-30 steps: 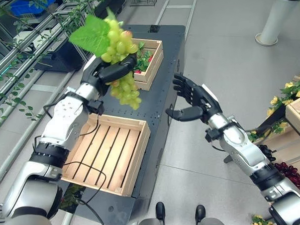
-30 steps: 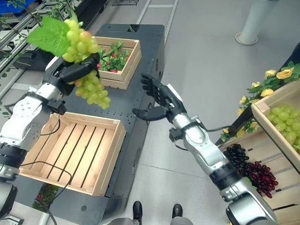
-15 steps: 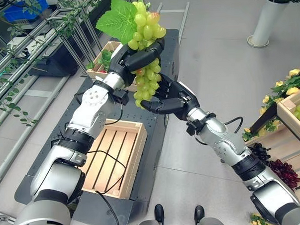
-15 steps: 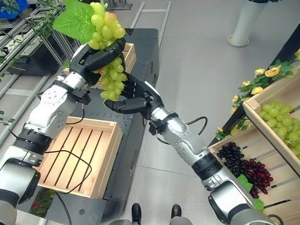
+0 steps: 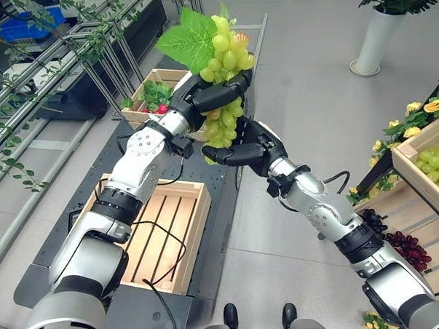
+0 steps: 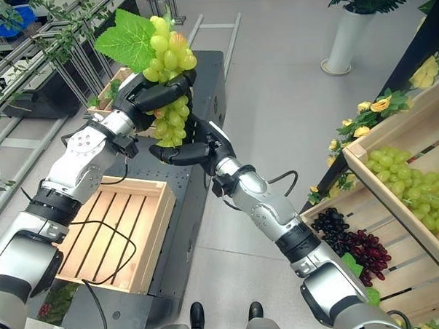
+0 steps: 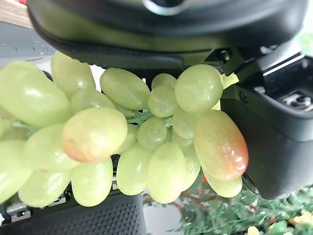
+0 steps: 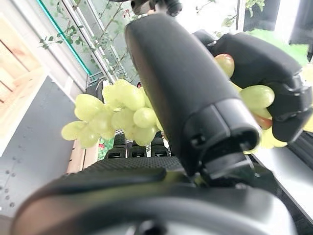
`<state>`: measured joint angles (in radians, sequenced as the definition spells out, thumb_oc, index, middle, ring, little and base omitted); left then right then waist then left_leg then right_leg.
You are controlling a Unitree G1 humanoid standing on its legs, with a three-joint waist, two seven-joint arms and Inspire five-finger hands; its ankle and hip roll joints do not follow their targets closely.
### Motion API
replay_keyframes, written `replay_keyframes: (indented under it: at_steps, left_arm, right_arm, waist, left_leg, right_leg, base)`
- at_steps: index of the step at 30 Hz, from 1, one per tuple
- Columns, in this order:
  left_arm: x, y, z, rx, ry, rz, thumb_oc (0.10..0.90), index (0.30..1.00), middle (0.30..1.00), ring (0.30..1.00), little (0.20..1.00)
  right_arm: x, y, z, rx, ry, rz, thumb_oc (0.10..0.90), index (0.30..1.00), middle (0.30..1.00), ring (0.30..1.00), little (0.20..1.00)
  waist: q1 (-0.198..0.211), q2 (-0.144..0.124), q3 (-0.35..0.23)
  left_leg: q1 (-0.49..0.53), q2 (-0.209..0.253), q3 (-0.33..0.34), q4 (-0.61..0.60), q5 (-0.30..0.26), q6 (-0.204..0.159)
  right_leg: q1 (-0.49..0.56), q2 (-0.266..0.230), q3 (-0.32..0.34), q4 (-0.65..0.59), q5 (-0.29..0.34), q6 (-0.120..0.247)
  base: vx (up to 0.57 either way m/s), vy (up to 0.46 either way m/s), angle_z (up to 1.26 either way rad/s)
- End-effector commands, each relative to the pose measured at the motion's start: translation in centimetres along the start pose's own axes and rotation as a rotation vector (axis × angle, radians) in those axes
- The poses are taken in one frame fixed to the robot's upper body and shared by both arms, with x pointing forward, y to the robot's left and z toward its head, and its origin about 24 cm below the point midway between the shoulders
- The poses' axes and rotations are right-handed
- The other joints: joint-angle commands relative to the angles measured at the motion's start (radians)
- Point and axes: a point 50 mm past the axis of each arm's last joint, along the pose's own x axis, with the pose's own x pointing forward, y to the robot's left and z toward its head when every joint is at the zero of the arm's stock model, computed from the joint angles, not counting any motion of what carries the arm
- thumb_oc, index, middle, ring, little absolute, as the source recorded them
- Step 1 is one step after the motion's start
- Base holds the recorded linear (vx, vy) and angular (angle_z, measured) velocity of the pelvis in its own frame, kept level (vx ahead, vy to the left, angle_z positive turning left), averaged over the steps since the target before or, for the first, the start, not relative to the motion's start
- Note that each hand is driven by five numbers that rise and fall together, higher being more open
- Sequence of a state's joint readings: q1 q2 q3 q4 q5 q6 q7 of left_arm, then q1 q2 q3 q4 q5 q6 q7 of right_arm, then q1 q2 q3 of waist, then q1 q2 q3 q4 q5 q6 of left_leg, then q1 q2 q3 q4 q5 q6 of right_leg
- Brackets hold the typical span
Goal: Pick up the fruits from the basket on one side to the basket on the other side
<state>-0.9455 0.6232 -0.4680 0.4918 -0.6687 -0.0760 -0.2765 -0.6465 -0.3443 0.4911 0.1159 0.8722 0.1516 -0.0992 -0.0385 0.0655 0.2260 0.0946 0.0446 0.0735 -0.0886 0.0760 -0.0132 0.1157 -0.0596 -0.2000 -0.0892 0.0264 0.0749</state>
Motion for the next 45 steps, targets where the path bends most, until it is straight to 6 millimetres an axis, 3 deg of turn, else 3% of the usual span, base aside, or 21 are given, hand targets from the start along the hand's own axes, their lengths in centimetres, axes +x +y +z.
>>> replay_keyframes:
  at_steps: [1, 16, 29, 37, 39, 40, 42, 45]
  left_arm:
    - [1.9, 0.9, 2.9, 0.093, -0.062, -0.041, 0.4, 0.3, 0.3, 0.3, 0.3]
    - [2.0, -0.6, 2.4, 0.113, 0.012, -0.257, 0.4, 0.3, 0.3, 0.3, 0.3]
    - [1.9, -1.2, 1.3, 0.084, 0.042, -0.291, 0.4, 0.3, 0.3, 0.3, 0.3]
    - [1.7, -1.7, 0.6, 0.071, 0.06, -0.308, 0.4, 0.3, 0.3, 0.3, 0.3]
    - [1.6, -1.7, 0.5, 0.068, 0.065, -0.308, 0.4, 0.3, 0.3, 0.3, 0.3]
    - [1.6, -1.6, 0.3, 0.069, 0.069, -0.307, 0.4, 0.3, 0.3, 0.3, 0.3]
    - [1.5, -1.5, 0.2, 0.063, 0.072, -0.309, 0.4, 0.3, 0.3, 0.3, 0.3]
    - [1.5, -1.5, 0.2, 0.063, 0.074, -0.309, 0.4, 0.3, 0.3, 0.3, 0.3]
  right_arm:
    - [2.6, 3.7, 5.9, 0.02, -0.263, 0.093, 0.8, 0.9, 0.9, 0.9, 0.9]
    - [3.1, 3.3, 7.6, 0.032, -0.32, 0.058, 0.8, 0.9, 0.9, 0.9, 0.9]
    - [3.1, 3.3, 8.8, 0.2, -0.424, 0.02, 0.8, 0.9, 0.9, 0.9, 0.9]
    - [2.9, 3.2, 9.3, 0.212, -0.48, -0.001, 0.8, 0.9, 0.9, 0.9, 0.9]
    - [2.9, 3.3, 9.5, 0.223, -0.494, -0.002, 0.722, 0.782, 0.782, 0.782, 0.782]
    - [2.9, 3.3, 9.6, 0.228, -0.502, -0.002, 0.547, 0.521, 0.521, 0.521, 0.521]
    - [2.9, 3.3, 9.6, 0.234, -0.508, -0.001, 0.4, 0.3, 0.3, 0.3, 0.3]
    - [2.9, 3.4, 9.7, 0.232, -0.511, 0.003, 0.4, 0.3, 0.3, 0.3, 0.3]
  waist:
    - [0.007, 0.005, -0.211]
    - [0.021, 0.006, -0.212]
    - [0.026, 0.009, -0.212]
    - [0.033, 0.005, -0.213]
    - [0.034, 0.004, -0.213]
    - [0.035, 0.003, -0.213]
    - [0.037, 0.003, -0.214]
    - [0.038, 0.002, -0.214]
  left_leg:
    - [0.018, -0.03, 0.007, 0.001, -0.086, -0.024]
    - [0.019, -0.032, -0.005, 0.001, -0.085, -0.022]
    - [0.02, -0.033, -0.012, 0.001, -0.086, -0.02]
    - [0.02, -0.033, -0.018, 0.001, -0.085, -0.018]
    - [0.02, -0.034, -0.019, 0.001, -0.085, -0.017]
    - [0.02, -0.034, -0.02, 0.001, -0.085, -0.016]
    - [0.02, -0.034, -0.021, 0.001, -0.085, -0.016]
    - [0.021, -0.035, -0.022, 0.001, -0.085, -0.016]
  right_leg:
    - [0.017, -0.016, 0.002, 0.002, -0.024, -0.025]
    - [0.022, -0.018, -0.005, 0.002, -0.023, -0.023]
    - [0.021, -0.018, 0.0, 0.002, -0.02, -0.023]
    - [0.021, -0.018, -0.002, 0.002, -0.02, -0.024]
    - [0.022, -0.018, -0.002, 0.002, -0.021, -0.025]
    - [0.022, -0.018, -0.003, 0.002, -0.02, -0.025]
    - [0.023, -0.018, -0.003, 0.002, -0.02, -0.025]
    - [0.024, -0.018, -0.003, 0.002, -0.02, -0.025]
  base:
    - [0.0, 0.0, 0.0]
    - [0.0, 0.0, 0.0]
    - [0.0, 0.0, 0.0]
    - [0.0, 0.0, 0.0]
    - [0.0, 0.0, 0.0]
    - [0.0, 0.0, 0.0]
    - [0.0, 0.0, 0.0]
    - [0.0, 0.0, 0.0]
